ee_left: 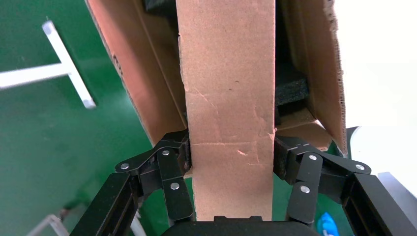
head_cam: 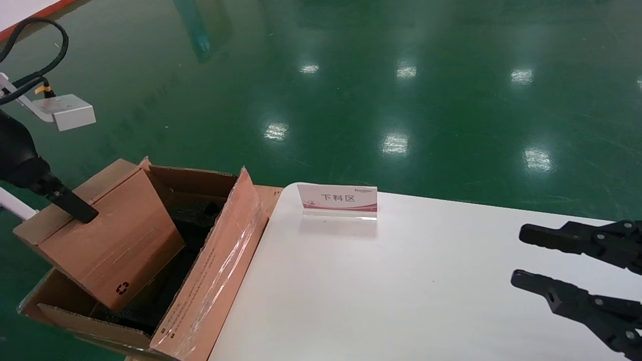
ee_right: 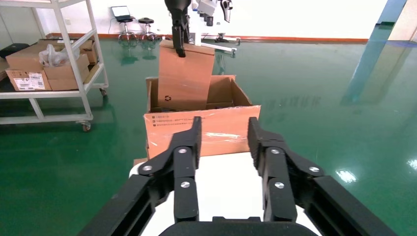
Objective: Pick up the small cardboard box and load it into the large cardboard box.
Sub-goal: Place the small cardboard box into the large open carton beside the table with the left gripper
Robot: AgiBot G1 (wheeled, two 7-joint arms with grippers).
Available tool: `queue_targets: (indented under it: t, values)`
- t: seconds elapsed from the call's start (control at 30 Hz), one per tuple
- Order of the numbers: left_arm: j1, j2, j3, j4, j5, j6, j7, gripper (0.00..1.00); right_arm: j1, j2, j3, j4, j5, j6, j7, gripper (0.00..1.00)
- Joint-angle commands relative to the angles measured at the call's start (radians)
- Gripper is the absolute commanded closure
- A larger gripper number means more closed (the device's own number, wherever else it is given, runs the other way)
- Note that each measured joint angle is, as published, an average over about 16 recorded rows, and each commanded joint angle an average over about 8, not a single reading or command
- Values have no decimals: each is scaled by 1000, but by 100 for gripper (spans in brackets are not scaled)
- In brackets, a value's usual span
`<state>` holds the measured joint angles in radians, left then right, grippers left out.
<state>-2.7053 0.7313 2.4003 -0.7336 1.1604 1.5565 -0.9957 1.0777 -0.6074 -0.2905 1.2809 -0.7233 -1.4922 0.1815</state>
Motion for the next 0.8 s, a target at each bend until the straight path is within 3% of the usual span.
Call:
queue_targets:
  t: [0.03, 0.8]
  values:
    - [17, -3, 13, 10, -7, -9, -7, 100, 0, 0, 0, 0, 0, 0, 0, 0]
    - [111, -29, 52, -2, 52, -160, -107, 100, 0, 1, -2, 0, 1, 1, -1, 0]
